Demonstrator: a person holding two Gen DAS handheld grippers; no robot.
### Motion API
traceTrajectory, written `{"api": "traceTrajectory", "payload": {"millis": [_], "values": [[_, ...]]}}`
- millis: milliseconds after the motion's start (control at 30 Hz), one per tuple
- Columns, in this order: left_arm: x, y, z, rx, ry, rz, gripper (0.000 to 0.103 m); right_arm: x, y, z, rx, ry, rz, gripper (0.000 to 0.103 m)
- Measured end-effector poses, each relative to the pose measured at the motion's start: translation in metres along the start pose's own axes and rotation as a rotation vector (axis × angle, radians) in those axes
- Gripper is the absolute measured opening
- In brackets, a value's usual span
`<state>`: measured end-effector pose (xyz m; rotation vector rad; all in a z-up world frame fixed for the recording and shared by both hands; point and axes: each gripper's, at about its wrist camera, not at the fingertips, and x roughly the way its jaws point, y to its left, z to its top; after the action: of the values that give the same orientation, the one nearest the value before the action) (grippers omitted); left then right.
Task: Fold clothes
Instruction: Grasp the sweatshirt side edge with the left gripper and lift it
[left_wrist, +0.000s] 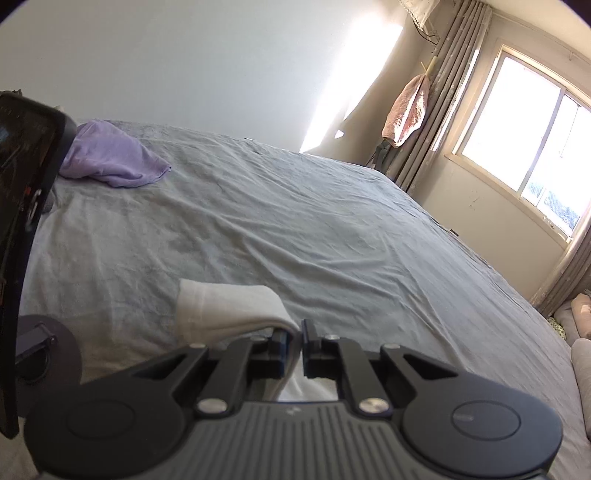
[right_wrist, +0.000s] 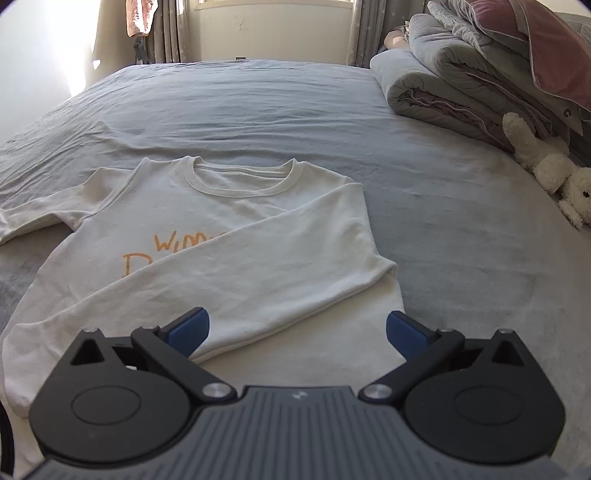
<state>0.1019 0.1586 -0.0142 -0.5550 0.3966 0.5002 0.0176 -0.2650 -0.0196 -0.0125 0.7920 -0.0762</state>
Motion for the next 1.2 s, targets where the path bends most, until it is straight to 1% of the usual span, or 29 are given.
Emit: {"api": "traceTrajectory", "payload": {"millis": [200, 400, 600, 967, 1067, 1200], "values": [[-0.011, -0.013, -0.008, -0.004, 0.016, -0.035, 0.007, -0.002, -0.002, 0.001, 0.007, -0.004, 0.008, 0.103], [-0.030, -0.035, -0.023, 0.058, 0.034, -0.162, 0.006, 0.000, -0.005, 0.003, 0.051, 0.004, 0.035, 0.103], [-0.053, -0.063, -0.038, 0.137, 0.065, -0.290, 0.006, -0.003, -0.010, 0.005, 0.125, 0.020, 0.100, 0.103], [-0.102, -0.111, -0.057, 0.308, 0.171, -0.508, 0.006, -0.014, -0.032, 0.009, 0.309, 0.007, 0.243, 0.103], [-0.115, -0.123, -0.061, 0.353, 0.204, -0.568, 0.006, -0.019, -0.035, 0.009, 0.335, 0.003, 0.271, 0.103], [-0.132, -0.131, -0.059, 0.416, 0.260, -0.641, 0.006, -0.024, -0.037, 0.010, 0.344, -0.008, 0.283, 0.103]]}}
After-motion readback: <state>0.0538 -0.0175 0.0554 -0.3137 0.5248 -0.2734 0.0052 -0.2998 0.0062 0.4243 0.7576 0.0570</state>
